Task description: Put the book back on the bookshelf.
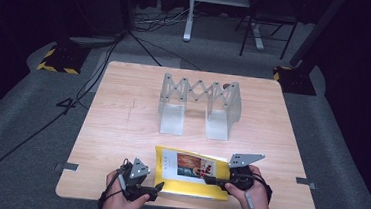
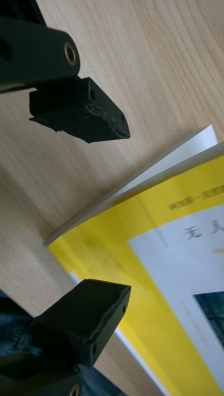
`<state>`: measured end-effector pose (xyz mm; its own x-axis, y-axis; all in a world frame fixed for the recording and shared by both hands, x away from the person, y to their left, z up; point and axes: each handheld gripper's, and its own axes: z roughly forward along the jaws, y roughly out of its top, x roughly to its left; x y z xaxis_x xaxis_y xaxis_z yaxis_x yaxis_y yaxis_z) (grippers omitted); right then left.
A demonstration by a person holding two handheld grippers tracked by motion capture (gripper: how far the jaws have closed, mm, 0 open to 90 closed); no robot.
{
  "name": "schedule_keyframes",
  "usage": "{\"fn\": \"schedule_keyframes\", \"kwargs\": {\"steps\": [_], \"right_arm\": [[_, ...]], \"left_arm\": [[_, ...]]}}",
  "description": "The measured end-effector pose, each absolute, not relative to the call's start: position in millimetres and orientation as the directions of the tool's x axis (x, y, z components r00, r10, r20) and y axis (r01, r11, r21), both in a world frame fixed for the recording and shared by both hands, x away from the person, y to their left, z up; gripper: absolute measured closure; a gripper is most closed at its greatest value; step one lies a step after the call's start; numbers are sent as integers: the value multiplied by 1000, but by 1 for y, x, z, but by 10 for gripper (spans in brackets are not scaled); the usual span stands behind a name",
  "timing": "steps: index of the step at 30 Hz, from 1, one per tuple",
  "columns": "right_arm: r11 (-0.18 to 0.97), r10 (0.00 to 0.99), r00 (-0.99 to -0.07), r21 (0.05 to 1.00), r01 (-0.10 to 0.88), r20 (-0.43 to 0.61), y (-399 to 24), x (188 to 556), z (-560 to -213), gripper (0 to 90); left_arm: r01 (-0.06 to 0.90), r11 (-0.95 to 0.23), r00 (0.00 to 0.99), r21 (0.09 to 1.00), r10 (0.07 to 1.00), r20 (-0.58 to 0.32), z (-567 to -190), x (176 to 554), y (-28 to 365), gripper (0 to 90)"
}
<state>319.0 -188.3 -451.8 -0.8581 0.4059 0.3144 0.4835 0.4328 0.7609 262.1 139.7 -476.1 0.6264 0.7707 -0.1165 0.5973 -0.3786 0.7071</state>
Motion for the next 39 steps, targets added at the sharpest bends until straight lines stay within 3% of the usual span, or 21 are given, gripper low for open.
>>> {"fn": "schedule_keyframes", "kwargs": {"steps": [9,19,27,33,39], "right_arm": [[407,384,-864,780,475,326,-186,316,-437,874],[348,339,-852,789,507,398,-191,317,-434,875],[306,302,-844,794,526,443,-196,320,-428,876],[274,282,-829,787,553,484,-199,323,-433,874],[248,294,-815,783,570,500,-207,327,-437,872]], "left_arm": [[543,-502,676,673,737,6,-485,255,125,204],[458,-529,721,714,691,50,-487,266,111,155],[403,-507,741,762,669,53,-480,271,115,159],[390,-537,746,748,660,85,-476,275,112,164],[377,-539,741,753,664,105,-471,275,115,438]]}}
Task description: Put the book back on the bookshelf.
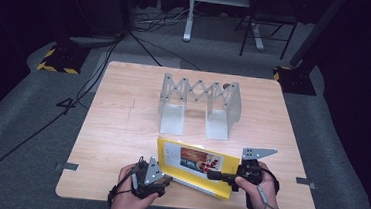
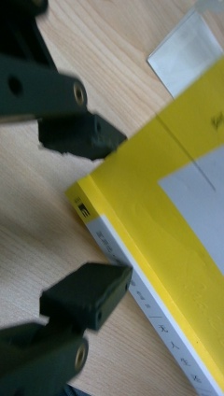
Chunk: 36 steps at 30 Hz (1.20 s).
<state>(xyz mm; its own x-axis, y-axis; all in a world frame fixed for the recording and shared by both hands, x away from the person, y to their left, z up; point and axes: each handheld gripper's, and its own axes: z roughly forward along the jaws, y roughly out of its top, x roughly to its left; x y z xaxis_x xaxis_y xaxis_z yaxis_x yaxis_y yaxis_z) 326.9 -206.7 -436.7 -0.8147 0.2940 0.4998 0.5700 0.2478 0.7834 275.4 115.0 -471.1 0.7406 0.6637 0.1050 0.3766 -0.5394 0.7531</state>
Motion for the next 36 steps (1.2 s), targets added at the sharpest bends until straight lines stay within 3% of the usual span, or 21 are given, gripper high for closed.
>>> {"fn": "schedule_keyframes", "kwargs": {"steps": [1,5,9,17,22,25,27,30,31,36], "right_arm": [[242,293,-814,785,571,502,-209,328,-437,872],[243,286,-819,789,564,497,-211,327,-436,874],[227,265,-827,801,554,497,-214,327,-429,875],[211,156,-831,804,556,534,-211,322,-418,876],[197,168,-829,806,559,534,-207,325,-420,873],[194,226,-827,808,556,515,-210,326,-424,867],[190,250,-824,809,557,508,-212,327,-425,854],[191,326,-822,820,540,466,-215,326,-426,719],[191,389,-816,830,525,427,-218,326,-425,622],[205,532,-780,843,497,330,-232,326,-423,422]], "left_arm": [[373,-534,738,758,667,107,-469,275,117,499],[352,-548,749,758,652,123,-468,275,115,489],[308,-561,776,769,615,138,-470,275,112,270],[262,-586,787,767,589,182,-472,276,107,205],[217,-609,785,763,573,234,-468,271,104,261],[212,-624,799,753,554,235,-469,271,106,425],[199,-648,803,735,538,257,-469,270,104,467],[149,-699,800,700,501,330,-468,266,99,543],[136,-713,800,688,488,348,-467,265,97,567],[100,-749,809,655,444,385,-467,263,93,591]]}}
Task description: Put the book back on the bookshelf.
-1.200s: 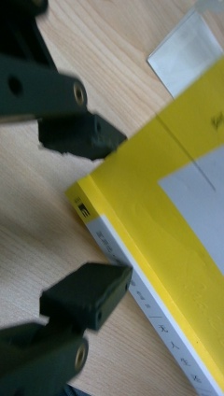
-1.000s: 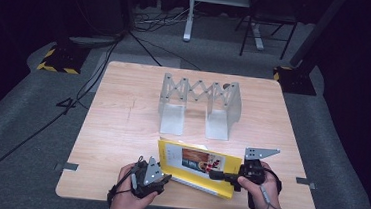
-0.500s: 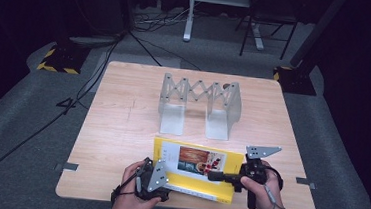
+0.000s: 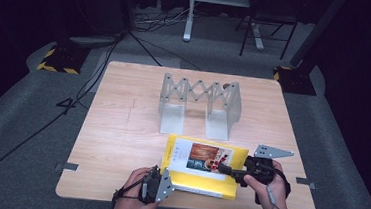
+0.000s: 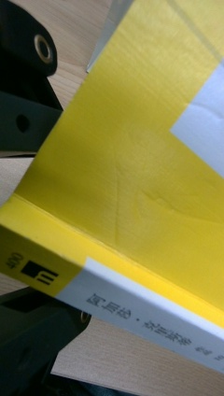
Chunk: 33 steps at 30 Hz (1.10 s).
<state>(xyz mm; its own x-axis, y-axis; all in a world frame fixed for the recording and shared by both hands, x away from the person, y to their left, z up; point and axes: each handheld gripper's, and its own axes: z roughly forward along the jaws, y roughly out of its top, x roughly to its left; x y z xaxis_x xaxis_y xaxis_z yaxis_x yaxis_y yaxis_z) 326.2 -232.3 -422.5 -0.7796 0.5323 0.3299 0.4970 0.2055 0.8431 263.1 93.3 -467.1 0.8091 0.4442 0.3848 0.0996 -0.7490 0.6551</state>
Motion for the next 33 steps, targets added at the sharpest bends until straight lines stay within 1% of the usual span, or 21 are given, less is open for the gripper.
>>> {"fn": "schedule_keyframes", "kwargs": {"steps": [2,5,7,9,13,15,17,21,28,33], "right_arm": [[193,562,-763,845,498,321,-239,326,-422,361],[177,641,-718,858,482,271,-251,326,-418,279],[185,677,-702,871,456,224,-256,325,-412,262],[196,691,-698,881,431,188,-257,322,-405,262],[232,696,-712,907,351,98,-255,313,-386,271],[249,668,-739,911,329,84,-249,309,-379,288],[297,610,-789,902,313,73,-238,306,-378,322],[378,525,-850,883,279,43,-215,304,-381,333],[486,406,-914,846,218,2,-182,304,-389,316],[522,378,-926,828,206,-8,-170,309,-398,315]], "left_arm": [[100,-747,814,657,441,377,-467,263,93,598],[99,-741,820,664,439,367,-464,263,93,604],[96,-736,821,670,439,365,-462,263,93,610],[94,-730,829,677,434,352,-458,264,93,619],[81,-712,849,698,415,325,-449,265,92,677],[68,-706,855,705,406,323,-444,266,91,710],[70,-701,858,710,406,316,-441,268,92,733],[62,-700,866,712,393,310,-437,270,93,752],[35,-718,879,695,352,320,-435,271,94,758],[38,-718,885,695,346,310,-431,271,94,762]]}}
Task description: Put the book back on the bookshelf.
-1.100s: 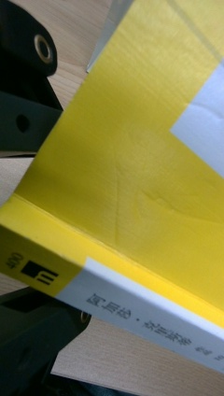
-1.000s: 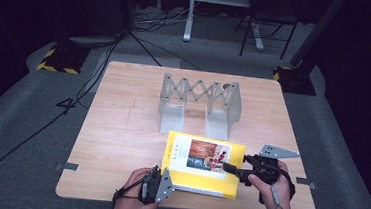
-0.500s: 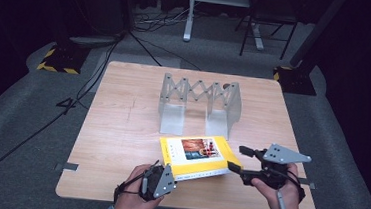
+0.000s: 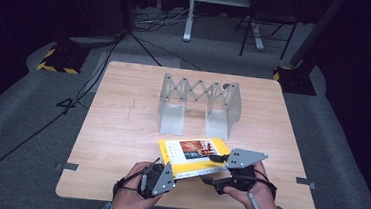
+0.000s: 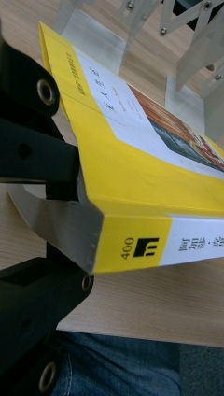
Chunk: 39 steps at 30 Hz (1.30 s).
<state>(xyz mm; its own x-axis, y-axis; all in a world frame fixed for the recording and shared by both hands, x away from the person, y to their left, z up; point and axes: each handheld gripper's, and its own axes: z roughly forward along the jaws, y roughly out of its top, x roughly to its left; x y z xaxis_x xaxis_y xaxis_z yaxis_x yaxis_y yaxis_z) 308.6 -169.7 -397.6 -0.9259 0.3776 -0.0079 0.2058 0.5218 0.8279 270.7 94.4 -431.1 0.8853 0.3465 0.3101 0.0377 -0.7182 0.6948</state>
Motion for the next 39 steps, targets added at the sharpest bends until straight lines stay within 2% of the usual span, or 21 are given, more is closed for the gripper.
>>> {"fn": "schedule_keyframes", "kwargs": {"steps": [4,9,17,20,23,28,32,38,39], "right_arm": [[552,366,-931,807,210,-8,-165,314,-408,321],[597,347,-936,783,174,-57,-159,316,-418,334],[751,249,-936,660,24,-250,-142,310,-423,509],[792,188,-933,609,-41,-308,-137,304,-424,649],[799,159,-933,597,-71,-324,-135,302,-426,695],[804,135,-923,585,-109,-359,-131,299,-425,723],[793,130,-923,597,-122,-362,-131,297,-422,723],[769,129,-929,627,-127,-346,-135,295,-416,725],[765,125,-929,630,-132,-347,-136,295,-414,731]], "left_arm": [[36,-719,890,695,338,305,-428,271,95,762],[22,-737,898,676,311,310,-423,271,89,762],[11,-747,907,664,288,308,-422,271,83,761],[28,-738,910,674,298,289,-424,272,85,750],[57,-708,918,703,315,242,-425,275,90,710],[69,-687,926,723,314,209,-428,272,93,518],[59,-675,928,736,308,208,-428,266,98,439],[77,-599,926,797,338,165,-420,262,116,437],[80,-593,911,801,370,183,-417,260,121,433]]}}
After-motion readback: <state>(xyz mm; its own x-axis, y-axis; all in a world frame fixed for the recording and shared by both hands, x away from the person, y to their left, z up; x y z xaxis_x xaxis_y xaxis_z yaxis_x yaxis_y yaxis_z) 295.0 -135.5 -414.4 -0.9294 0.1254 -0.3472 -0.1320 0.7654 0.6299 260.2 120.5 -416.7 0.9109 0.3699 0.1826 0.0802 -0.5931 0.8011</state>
